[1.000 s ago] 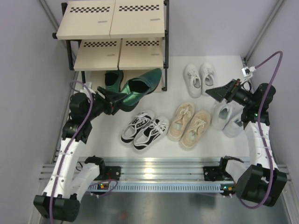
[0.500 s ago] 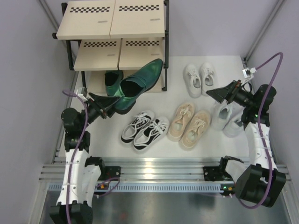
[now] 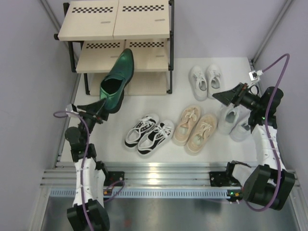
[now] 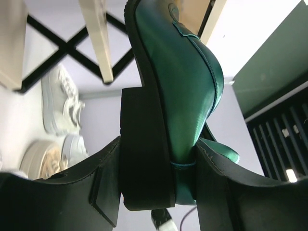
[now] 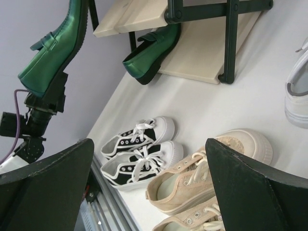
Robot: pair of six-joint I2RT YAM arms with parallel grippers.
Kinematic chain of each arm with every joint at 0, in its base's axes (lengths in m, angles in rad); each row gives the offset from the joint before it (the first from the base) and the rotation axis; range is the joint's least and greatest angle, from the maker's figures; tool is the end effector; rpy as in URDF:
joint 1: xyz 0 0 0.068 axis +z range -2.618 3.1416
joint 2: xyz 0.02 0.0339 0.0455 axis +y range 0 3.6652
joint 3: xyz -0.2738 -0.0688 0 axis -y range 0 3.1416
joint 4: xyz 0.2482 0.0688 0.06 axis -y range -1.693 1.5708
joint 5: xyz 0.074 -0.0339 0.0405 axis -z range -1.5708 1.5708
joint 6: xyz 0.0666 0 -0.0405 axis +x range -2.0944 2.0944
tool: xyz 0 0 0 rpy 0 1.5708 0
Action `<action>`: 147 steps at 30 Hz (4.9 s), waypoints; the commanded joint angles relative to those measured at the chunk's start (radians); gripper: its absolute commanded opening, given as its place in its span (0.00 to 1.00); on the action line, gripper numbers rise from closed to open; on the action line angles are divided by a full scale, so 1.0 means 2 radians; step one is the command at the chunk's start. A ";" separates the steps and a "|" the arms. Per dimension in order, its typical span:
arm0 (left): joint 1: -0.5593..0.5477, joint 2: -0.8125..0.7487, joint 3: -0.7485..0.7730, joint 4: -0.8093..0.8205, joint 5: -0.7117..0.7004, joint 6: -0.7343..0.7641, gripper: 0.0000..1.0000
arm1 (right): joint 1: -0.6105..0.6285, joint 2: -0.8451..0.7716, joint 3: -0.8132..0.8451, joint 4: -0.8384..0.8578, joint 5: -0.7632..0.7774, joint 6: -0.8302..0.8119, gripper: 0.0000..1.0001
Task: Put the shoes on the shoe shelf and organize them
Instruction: Place the shoe at the shoe shelf.
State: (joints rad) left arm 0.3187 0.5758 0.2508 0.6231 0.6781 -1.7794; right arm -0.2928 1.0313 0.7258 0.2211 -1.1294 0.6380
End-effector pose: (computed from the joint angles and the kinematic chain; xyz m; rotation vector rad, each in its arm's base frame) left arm 0.1698 0.0120 0.2772 -0.8784 1.2737 -1.6275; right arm 0.2435 -0.0105 0.3223 -0.1077 1.7407 1.1786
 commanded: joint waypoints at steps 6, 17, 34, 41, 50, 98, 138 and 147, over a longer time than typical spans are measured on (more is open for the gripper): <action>0.009 -0.125 -0.043 0.057 -0.198 0.011 0.00 | -0.012 0.015 -0.004 0.054 -0.014 -0.007 0.99; 0.009 -0.245 -0.117 -0.031 -0.321 -0.014 0.00 | -0.020 0.038 -0.007 0.077 -0.028 -0.006 0.99; 0.009 -0.278 -0.138 -0.114 -0.414 -0.045 0.00 | -0.033 0.052 -0.006 0.087 -0.036 -0.011 0.99; 0.009 -0.278 -0.105 -0.238 -0.440 -0.035 0.00 | -0.041 0.053 -0.007 0.087 -0.037 -0.012 0.99; 0.009 -0.211 -0.109 -0.263 -0.370 -0.015 0.00 | -0.045 0.053 -0.006 0.090 -0.039 -0.008 0.99; 0.106 0.316 0.059 0.143 -0.043 0.127 0.00 | -0.064 0.055 -0.018 0.116 -0.054 0.008 0.99; 0.122 0.567 0.244 0.011 0.028 0.259 0.94 | -0.071 0.053 -0.015 0.087 -0.046 -0.021 0.99; 0.124 0.523 0.280 -0.148 -0.038 0.343 0.96 | -0.076 0.049 -0.016 0.086 -0.047 -0.022 1.00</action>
State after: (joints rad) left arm 0.5625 1.6741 0.7563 0.4332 0.6899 -1.1847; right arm -0.4278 1.1538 0.6933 0.3679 -1.2194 0.6277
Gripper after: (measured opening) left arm 0.956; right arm 0.993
